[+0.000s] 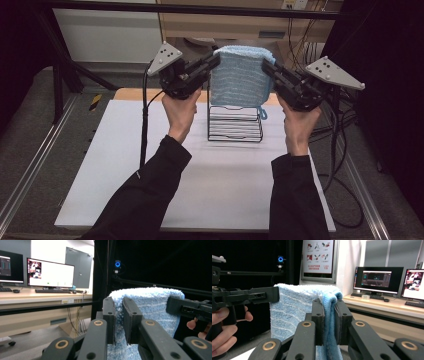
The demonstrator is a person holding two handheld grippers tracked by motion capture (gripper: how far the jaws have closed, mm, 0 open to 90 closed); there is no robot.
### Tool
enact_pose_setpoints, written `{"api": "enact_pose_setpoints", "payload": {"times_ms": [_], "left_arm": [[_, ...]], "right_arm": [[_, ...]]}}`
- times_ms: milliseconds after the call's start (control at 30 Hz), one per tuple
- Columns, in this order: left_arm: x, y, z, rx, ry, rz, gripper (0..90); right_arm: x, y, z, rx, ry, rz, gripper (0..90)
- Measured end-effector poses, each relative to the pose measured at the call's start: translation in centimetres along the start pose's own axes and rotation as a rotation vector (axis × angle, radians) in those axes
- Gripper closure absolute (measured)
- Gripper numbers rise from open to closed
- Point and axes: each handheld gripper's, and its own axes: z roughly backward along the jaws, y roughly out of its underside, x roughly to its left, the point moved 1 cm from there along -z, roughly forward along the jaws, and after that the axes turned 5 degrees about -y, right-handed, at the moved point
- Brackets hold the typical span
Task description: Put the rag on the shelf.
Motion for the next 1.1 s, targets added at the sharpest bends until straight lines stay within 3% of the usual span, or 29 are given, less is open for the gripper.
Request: {"api": "enact_pose_setpoints", "payload": {"times_ms": [267, 533, 767, 1100], "left_arm": [[-0.1, -1.7, -0.9, -0.035, -0.007, -0.019, 81.1], [0.3, -2.4, -1.9, -0.059, -0.014, 0.004, 81.1], [1.0, -2.5, -2.8, -0.070, -0.020, 0.020, 81.0], [2.0, -3.1, -3.8, -0.083, -0.043, -0.010, 81.1]], "right_arm": [[-1.2, -1.8, -0.8, -0.033, 0.012, 0.010, 80.9], [-1.9, -2.8, -1.8, -0.056, 0.025, 0.036, 80.9], [-2.8, -2.7, -3.0, -0.074, 0.033, 0.057, 80.9], [-4.0, -3.0, -4.8, -0.078, 0.030, 0.068, 80.9]]}}
